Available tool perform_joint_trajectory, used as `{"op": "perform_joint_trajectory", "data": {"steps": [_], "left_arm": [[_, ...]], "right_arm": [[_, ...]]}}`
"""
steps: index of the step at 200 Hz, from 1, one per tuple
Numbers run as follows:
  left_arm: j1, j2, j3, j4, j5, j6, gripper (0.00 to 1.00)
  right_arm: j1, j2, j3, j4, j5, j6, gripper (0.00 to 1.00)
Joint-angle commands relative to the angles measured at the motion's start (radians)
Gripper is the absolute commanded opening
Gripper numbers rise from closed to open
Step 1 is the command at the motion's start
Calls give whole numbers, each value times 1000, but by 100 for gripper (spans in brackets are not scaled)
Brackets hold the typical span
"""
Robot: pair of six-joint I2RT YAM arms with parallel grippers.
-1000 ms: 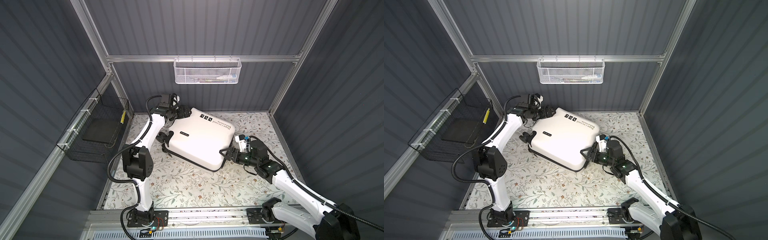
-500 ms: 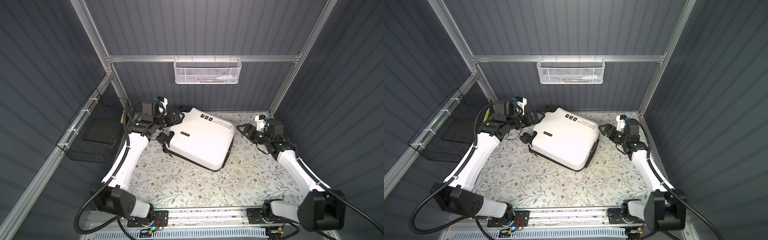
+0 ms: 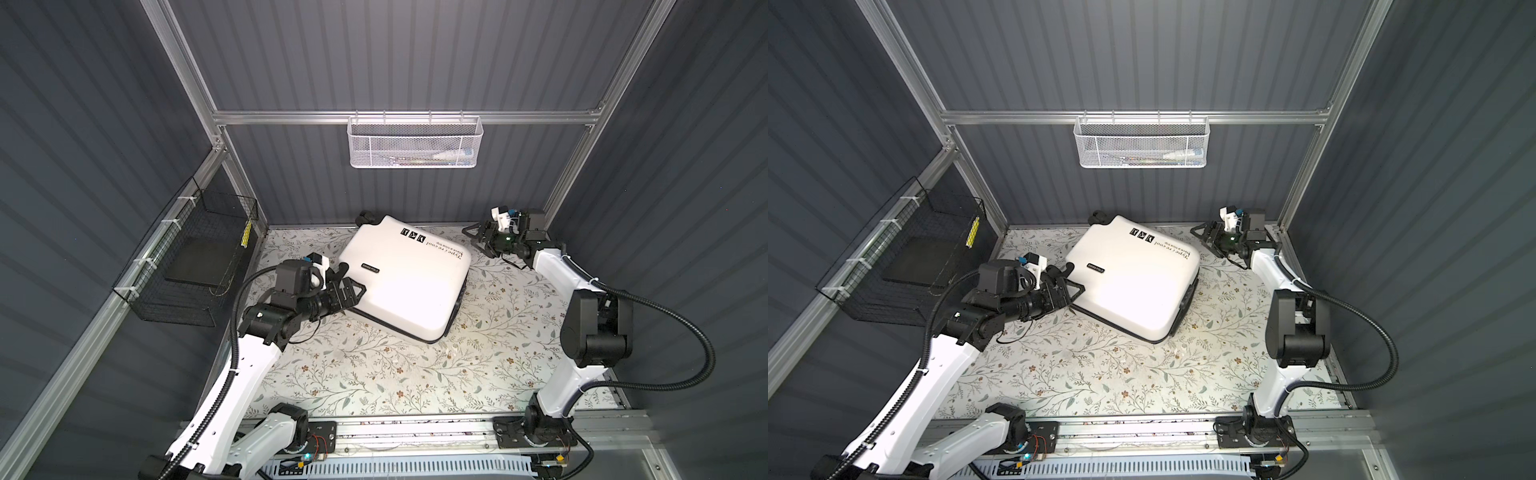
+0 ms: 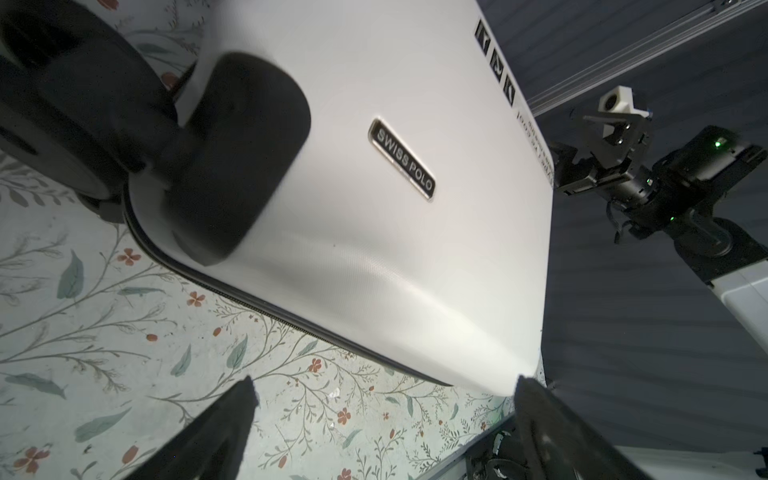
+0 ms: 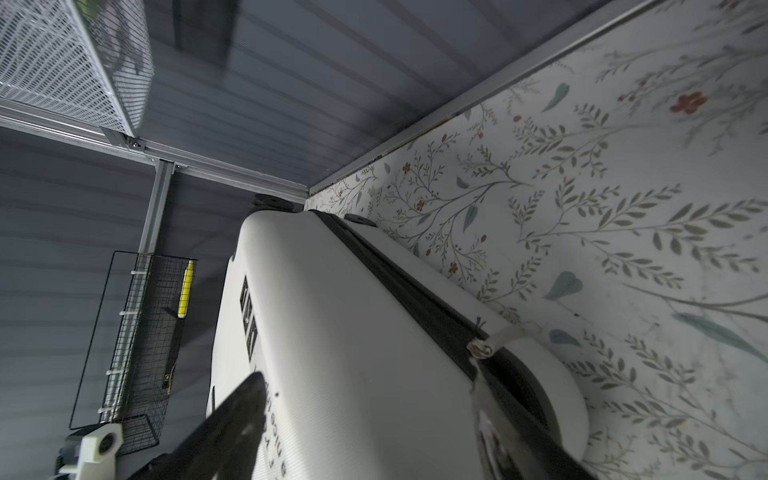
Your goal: Pack the luggage
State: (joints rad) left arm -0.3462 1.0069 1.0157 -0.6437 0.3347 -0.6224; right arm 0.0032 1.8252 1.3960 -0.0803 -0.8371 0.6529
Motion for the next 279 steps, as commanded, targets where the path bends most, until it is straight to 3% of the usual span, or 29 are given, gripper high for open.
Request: {"op": "perform_joint_trajectory", "data": {"steps": [1, 97, 141, 180, 212, 249, 279], "left_arm": [[-14, 30, -46, 68, 26, -28, 100], [-16, 252, 70, 226, 19, 72, 100], [-16, 387, 190, 242, 43, 122, 100], [-16, 546, 347, 261, 77, 149, 100], [-16, 690, 504, 279, 102, 154, 100], [-12, 812, 673, 225, 107, 185, 100], [19, 766, 680, 171, 66, 216, 100]], "right_arm": [[13, -20, -30, 56, -102, 24, 76], [53, -169, -314, 231, -183, 62, 71], [90, -288, -538, 329, -164, 94, 69], [131, -439, -750, 375, -88, 113, 69], [138, -554, -862, 362, -8, 136, 75], [133, -696, -846, 162, 157, 73, 79], [117, -817, -802, 5, 270, 26, 80]]}}
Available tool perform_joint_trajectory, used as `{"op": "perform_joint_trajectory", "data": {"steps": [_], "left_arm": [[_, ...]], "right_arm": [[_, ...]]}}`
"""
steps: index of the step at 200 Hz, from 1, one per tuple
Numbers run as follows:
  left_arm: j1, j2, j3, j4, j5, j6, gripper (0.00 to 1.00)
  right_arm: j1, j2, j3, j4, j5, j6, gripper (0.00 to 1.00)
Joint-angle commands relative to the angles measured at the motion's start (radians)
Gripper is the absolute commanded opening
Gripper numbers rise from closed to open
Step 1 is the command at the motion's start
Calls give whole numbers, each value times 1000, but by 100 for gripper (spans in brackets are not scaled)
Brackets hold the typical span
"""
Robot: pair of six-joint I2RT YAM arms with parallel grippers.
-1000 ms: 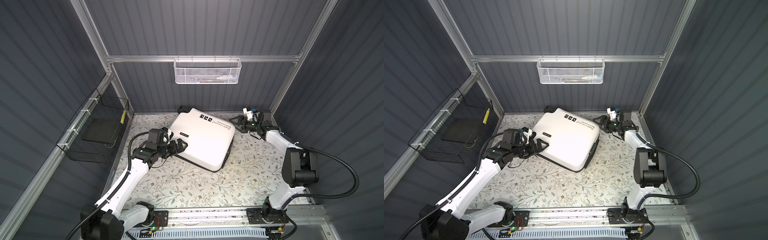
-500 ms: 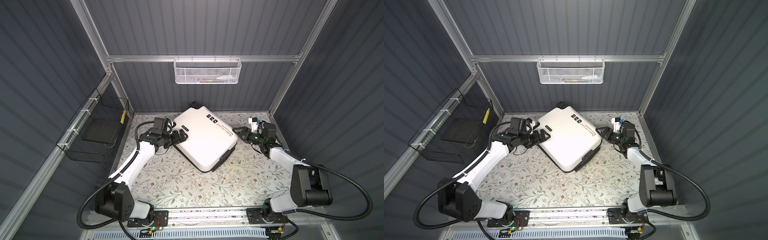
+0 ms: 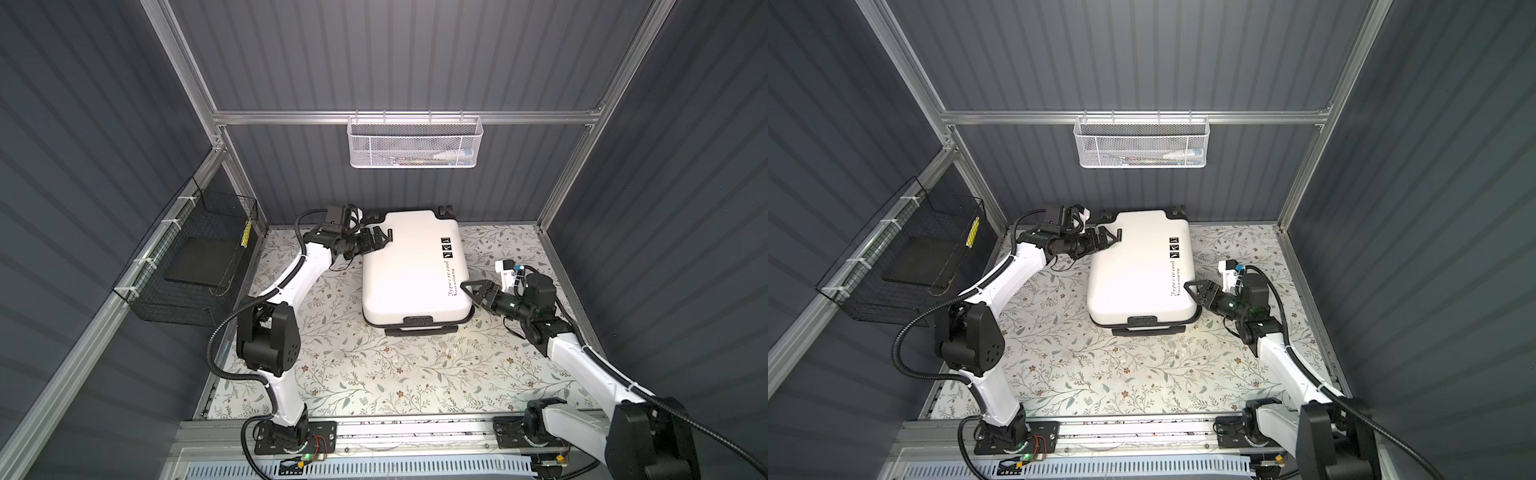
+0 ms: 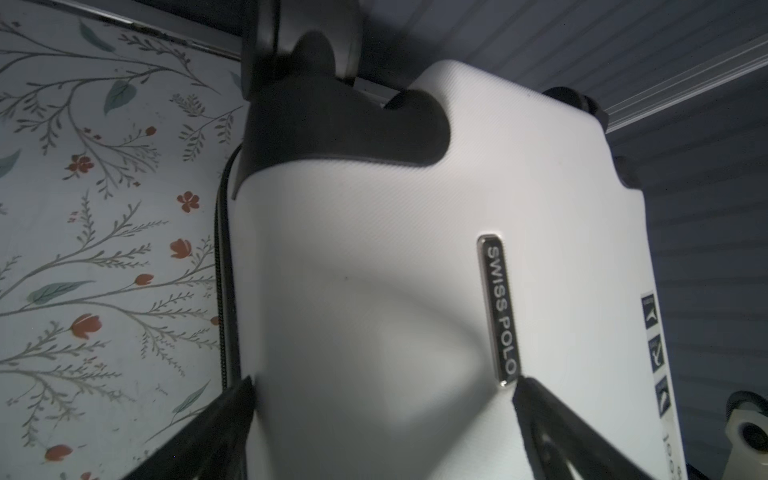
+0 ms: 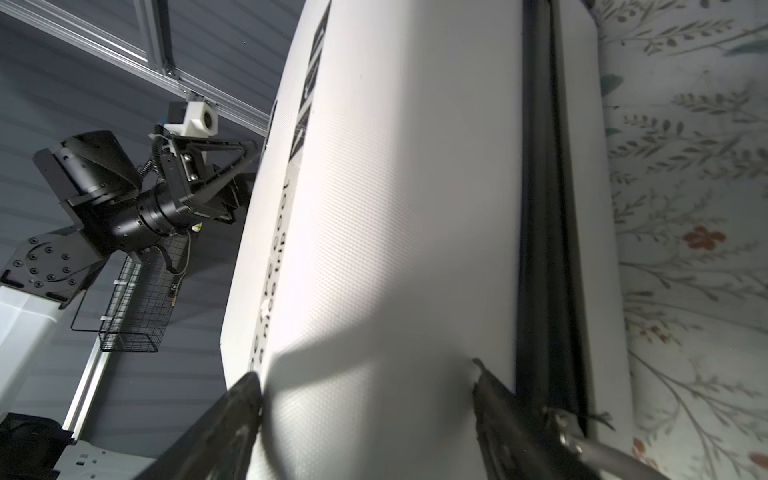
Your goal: Pack the luggage
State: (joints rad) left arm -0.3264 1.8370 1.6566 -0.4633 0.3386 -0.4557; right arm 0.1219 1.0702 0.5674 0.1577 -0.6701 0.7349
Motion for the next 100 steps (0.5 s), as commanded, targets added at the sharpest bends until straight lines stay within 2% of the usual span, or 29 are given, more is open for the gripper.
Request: {"op": "perform_joint_trajectory", "data": {"steps": [1, 37, 72, 100], "left_arm": [[0, -69, 37, -11, 60, 49, 100], [21, -240, -128, -20, 14, 41, 100], [21, -430, -368, 2, 29, 9, 100], [20, -530, -491, 36, 48, -25, 100]], "right_arm": [[-3, -66, 28, -238, 107, -57, 80], [-14, -135, 33, -333, 166, -72, 80], [-13, -186, 5, -352, 84, -71, 76], [24, -302, -64, -377, 19, -19, 75]]}}
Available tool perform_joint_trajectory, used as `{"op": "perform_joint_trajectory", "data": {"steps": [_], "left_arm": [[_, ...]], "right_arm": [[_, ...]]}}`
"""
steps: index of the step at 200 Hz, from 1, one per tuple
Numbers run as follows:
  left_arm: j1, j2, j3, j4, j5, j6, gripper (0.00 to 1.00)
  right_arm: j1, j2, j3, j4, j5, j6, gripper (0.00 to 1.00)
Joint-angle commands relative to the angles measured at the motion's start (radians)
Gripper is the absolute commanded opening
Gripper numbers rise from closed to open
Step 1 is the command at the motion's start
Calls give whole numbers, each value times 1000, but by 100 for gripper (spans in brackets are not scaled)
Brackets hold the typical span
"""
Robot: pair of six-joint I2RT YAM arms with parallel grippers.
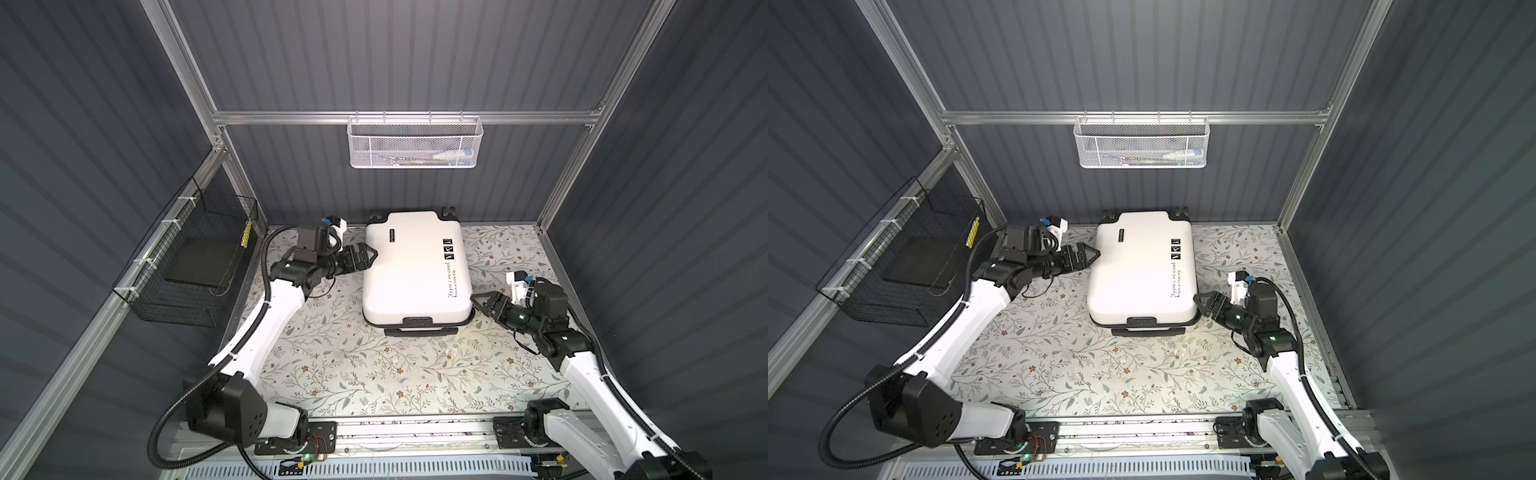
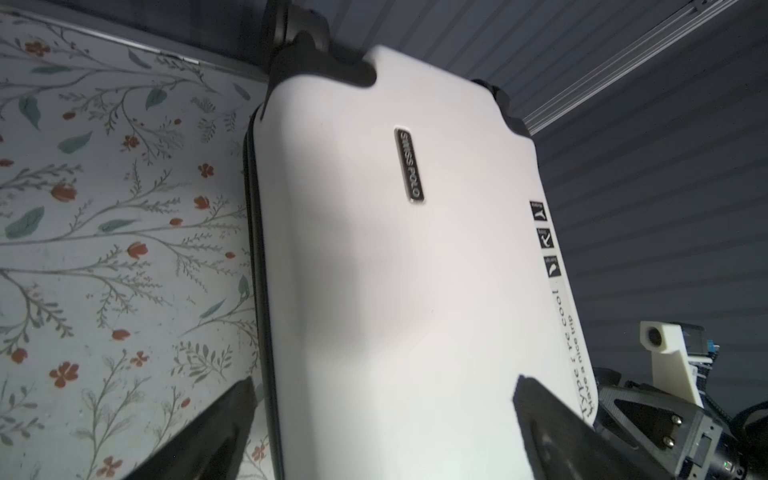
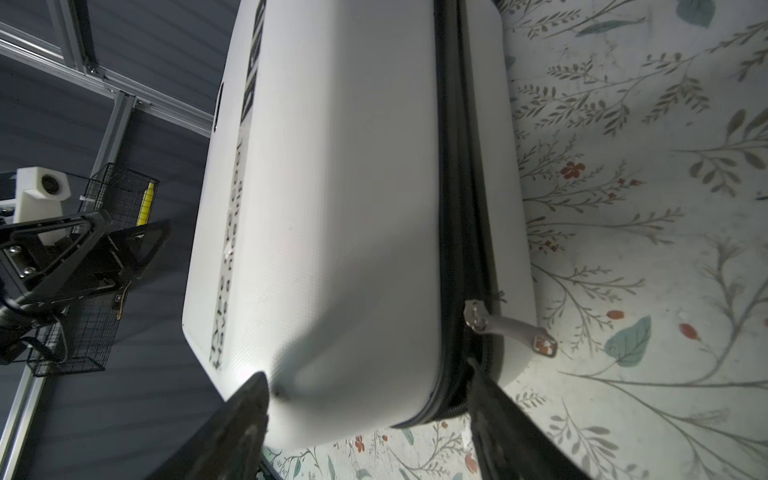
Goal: Pack the luggage
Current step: 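Move the right gripper to the suitcase edge nearest the robot while left holds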
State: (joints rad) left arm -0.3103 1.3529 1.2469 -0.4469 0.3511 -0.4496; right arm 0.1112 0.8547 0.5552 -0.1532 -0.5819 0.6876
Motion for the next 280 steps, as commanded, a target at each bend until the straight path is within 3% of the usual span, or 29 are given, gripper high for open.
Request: {"op": "perform_joint_trajectory", "data": {"steps": [1, 24, 48, 96, 159, 230, 280], "left_arm": [[4, -48, -84, 21, 36, -32, 100], [4, -65, -152, 71, 83, -72, 100], [-4, -68, -201, 143, 110, -109, 100], [-66, -37, -212, 185, 100, -129, 100], [-127, -15, -214, 242, 91, -166, 100], [-143, 8, -217, 295, 121, -199, 100], [-194, 27, -229, 354, 123, -243, 100]], "right_arm": [[39, -92, -55, -68, -70, 31, 75], [175, -211, -124, -66, -16, 127, 75], [350, -254, -206, 53, 93, 252, 75], [582, -124, -259, 352, 331, 355, 74], [680, 133, -246, 655, 496, 436, 67], [734, 65, -322, 804, 797, 459, 60], [739, 22, -354, 792, 868, 471, 60]]}}
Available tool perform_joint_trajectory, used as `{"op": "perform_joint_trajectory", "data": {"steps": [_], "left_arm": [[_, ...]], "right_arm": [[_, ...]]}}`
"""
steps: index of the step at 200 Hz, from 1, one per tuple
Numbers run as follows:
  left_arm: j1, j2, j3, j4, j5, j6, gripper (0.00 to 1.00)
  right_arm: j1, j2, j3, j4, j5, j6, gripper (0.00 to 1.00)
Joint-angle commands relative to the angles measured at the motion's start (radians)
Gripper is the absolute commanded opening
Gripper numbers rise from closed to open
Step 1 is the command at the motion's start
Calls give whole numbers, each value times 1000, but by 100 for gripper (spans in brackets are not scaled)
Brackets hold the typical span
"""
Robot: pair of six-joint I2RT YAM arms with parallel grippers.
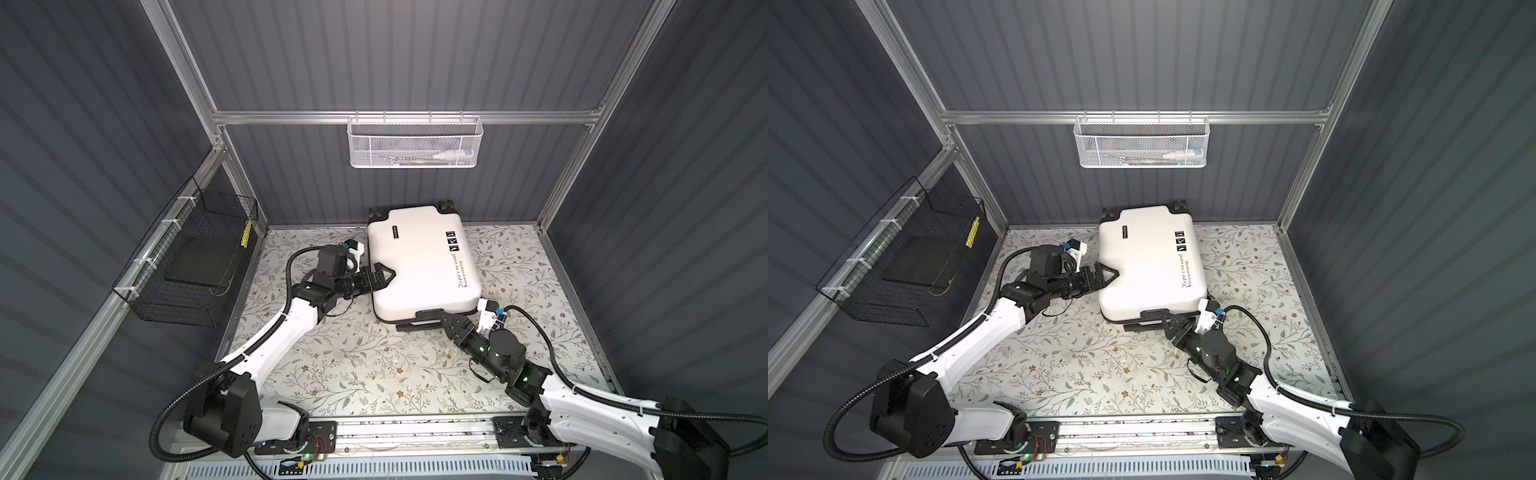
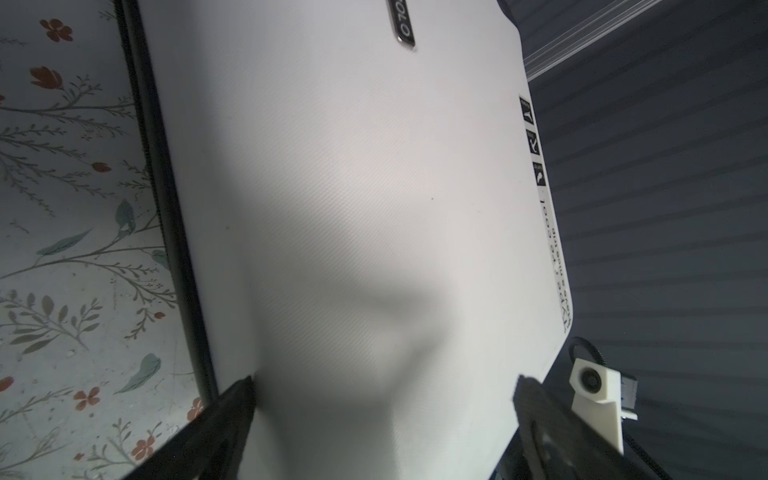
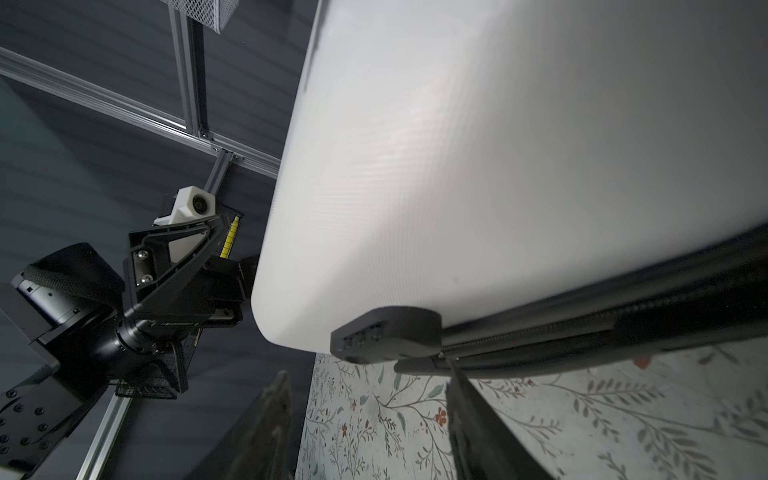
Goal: Pack the luggage
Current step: 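Move the right gripper to the suitcase edge nearest the robot while left holds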
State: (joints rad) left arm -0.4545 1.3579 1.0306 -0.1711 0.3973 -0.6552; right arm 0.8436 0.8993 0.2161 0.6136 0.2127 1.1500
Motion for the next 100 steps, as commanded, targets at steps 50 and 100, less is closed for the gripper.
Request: {"op": "perform_joint_trajectory", "data": {"steps": [50, 100], "left_arm": [[-84, 36, -6, 88, 61, -42, 100], [-84, 4, 0, 19, -9, -2, 100]], "right_arm": [[6, -47, -35, 19, 130, 9, 61], [-74, -101, -60, -14, 100, 10, 62]]}}
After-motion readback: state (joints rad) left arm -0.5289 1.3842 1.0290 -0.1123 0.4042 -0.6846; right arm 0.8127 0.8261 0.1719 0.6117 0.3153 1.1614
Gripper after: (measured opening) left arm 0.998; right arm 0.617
